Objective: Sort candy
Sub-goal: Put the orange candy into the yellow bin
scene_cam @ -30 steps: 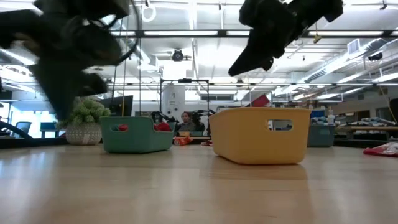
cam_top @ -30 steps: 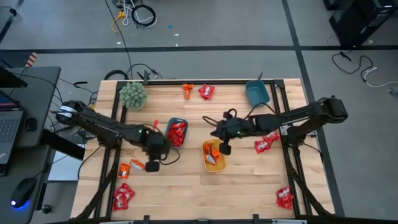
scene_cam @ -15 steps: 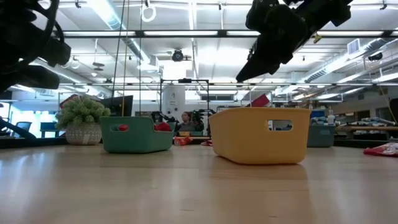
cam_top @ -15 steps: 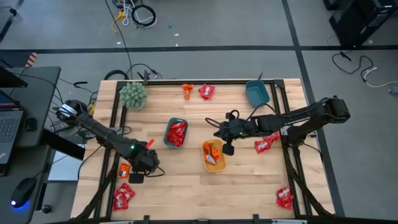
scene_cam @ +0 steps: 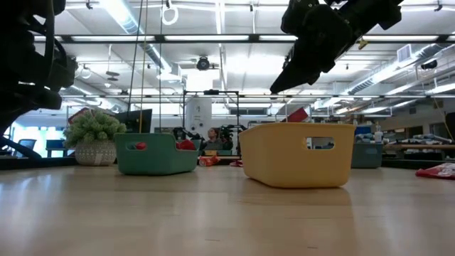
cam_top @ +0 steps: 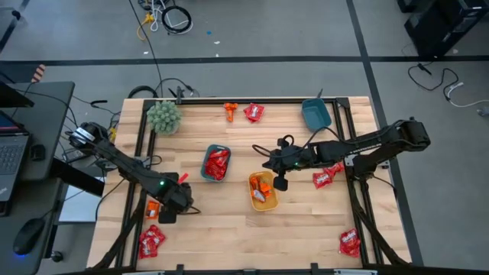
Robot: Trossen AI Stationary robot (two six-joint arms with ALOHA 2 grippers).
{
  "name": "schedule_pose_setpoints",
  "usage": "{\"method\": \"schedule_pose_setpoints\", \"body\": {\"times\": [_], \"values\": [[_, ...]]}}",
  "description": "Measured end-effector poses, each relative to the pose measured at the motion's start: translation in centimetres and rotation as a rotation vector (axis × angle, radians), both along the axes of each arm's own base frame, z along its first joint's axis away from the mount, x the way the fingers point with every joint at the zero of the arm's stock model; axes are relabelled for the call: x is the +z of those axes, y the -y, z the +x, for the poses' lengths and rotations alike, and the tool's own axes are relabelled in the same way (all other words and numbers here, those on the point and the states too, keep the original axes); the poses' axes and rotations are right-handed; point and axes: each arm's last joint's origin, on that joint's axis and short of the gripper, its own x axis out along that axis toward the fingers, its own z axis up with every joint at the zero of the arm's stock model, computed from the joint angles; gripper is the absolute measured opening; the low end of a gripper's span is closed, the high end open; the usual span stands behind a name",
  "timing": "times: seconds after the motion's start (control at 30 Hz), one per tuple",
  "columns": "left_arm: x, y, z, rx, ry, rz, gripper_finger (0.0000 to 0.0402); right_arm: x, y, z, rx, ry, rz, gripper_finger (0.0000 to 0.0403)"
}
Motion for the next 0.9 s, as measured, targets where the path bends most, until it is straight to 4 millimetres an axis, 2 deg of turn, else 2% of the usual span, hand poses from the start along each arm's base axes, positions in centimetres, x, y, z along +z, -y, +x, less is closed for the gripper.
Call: {"method": "schedule_pose_setpoints", "body": {"times": [0.13, 0.6, 0.73, 0.9], "values": [[-0.7, 0.1, 0.1, -0.008, 0.040, -0.024, 0.0219, 0.0, 0.0, 0.0, -0.001, 0.000, 0.003, 0.0001], [-2.7, -0.4, -1.0, -0.020, 0.005, -0.042, 0.0209, 0.0, 0.0, 0.0, -0.001, -0.001, 0.004, 0.0001], [-2.6, -0.3, -0.7, -0.043, 0.049, -0.027, 0.0160, -0.1, -0.1, -0.1, 0.001, -0.009, 0.003, 0.0001], [-2.5, -0.3, -0.5, -0.069, 0.068, -0.033, 0.0048, 0.0, -0.2, -1.3, -0.031, -0.086, 0.005, 0.0000]]}}
